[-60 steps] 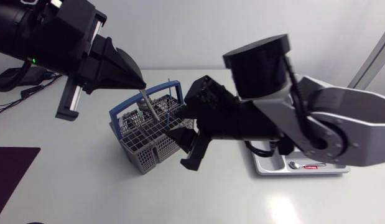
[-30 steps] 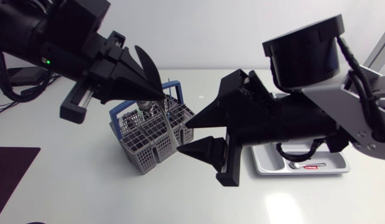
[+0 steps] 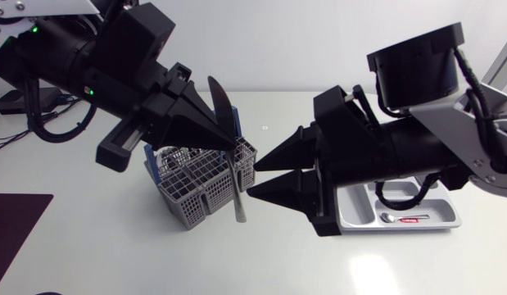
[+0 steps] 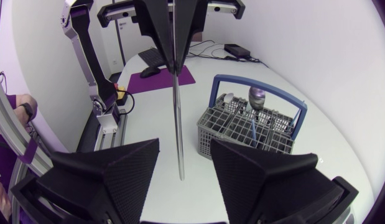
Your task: Unload the cutlery basket into the drawer organizer.
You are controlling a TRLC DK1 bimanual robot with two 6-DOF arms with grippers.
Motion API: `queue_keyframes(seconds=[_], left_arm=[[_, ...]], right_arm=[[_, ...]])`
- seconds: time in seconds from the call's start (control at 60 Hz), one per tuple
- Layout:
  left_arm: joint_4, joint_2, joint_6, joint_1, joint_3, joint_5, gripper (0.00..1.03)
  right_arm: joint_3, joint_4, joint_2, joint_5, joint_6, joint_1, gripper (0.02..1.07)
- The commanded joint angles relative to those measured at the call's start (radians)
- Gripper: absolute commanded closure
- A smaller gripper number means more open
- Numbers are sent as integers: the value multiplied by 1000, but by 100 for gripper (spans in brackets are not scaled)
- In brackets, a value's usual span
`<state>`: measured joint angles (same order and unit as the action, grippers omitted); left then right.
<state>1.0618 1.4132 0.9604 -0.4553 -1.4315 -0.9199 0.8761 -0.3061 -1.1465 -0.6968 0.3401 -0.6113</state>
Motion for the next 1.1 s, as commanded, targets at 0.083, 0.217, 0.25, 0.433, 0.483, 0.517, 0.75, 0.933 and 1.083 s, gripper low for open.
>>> queue_keyframes(seconds=[0.083,0.217,0.25,0.433,0.483,0.517,0.75,0.933,1.083], left_arm=[[7,33,-25,-14,-46,-30,100],[7,50,-29,-26,-61,-30,100],[7,52,-31,-31,-63,-30,100],[6,81,-54,-57,-98,-31,100],[7,87,-58,-65,-106,-31,100],[6,92,-60,-66,-110,-31,100],[4,116,-58,-72,-121,-31,100],[6,118,-57,-65,-126,-31,100],[6,115,-54,-57,-124,-31,100]], right_arm=[[-58,16,-13,-55,-18,36,48],[-78,27,-24,-81,-15,44,48],[-80,28,-29,-86,-15,44,48],[-81,58,-73,-87,-16,35,48],[-77,62,-87,-87,-16,31,48],[-75,67,-93,-87,-18,30,48],[-69,76,-108,-81,-16,19,67],[-58,73,-122,-81,-19,21,102],[-63,64,-128,-79,-21,21,102]])
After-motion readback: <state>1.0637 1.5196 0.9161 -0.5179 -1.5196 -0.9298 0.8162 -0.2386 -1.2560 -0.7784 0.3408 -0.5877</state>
